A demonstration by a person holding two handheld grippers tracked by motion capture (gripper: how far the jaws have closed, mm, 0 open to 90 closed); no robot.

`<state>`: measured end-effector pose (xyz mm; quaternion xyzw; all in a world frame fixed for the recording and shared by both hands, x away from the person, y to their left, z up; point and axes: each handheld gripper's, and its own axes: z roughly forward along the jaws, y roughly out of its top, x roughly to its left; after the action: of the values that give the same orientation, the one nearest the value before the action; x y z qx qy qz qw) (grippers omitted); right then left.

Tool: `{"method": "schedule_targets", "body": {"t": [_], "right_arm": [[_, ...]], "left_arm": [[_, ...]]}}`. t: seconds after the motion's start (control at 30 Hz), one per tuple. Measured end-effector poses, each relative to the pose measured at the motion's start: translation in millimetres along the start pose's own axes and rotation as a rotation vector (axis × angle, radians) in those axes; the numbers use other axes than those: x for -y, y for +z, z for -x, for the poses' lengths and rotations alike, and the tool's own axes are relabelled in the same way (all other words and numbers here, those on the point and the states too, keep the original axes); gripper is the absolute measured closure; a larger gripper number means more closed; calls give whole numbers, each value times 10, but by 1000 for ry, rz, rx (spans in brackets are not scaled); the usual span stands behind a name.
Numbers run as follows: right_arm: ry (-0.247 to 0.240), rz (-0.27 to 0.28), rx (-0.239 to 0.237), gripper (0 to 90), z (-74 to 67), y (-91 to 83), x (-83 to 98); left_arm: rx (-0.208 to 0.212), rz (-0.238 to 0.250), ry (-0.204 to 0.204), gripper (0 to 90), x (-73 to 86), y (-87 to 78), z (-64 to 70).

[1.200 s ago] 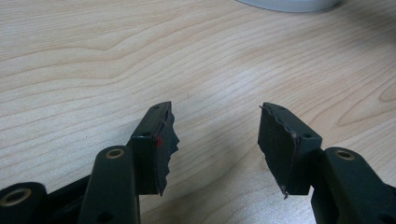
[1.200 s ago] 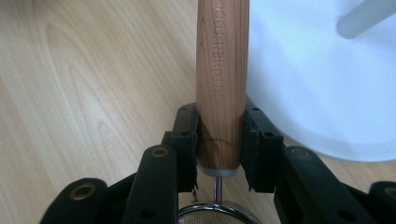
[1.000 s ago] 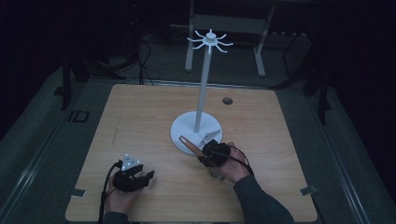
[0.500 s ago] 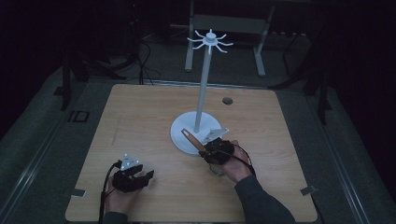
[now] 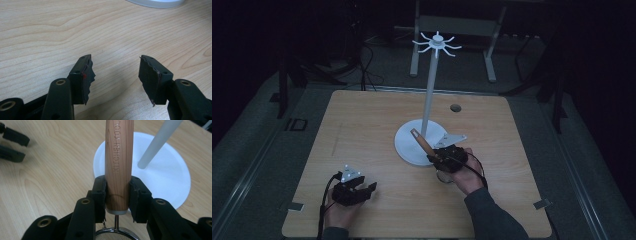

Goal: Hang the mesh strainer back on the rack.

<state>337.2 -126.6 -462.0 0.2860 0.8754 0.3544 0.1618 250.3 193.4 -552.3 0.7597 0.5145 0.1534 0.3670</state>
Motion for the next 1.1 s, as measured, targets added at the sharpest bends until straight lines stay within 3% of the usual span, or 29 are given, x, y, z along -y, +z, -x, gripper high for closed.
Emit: {"method": "schedule_targets", "body": {"t": [1.1], "right_arm": [[84,164,43,690,110,-260,-109]], "left_arm": [[-1,3,-3,449,-1,-8,4]]}}
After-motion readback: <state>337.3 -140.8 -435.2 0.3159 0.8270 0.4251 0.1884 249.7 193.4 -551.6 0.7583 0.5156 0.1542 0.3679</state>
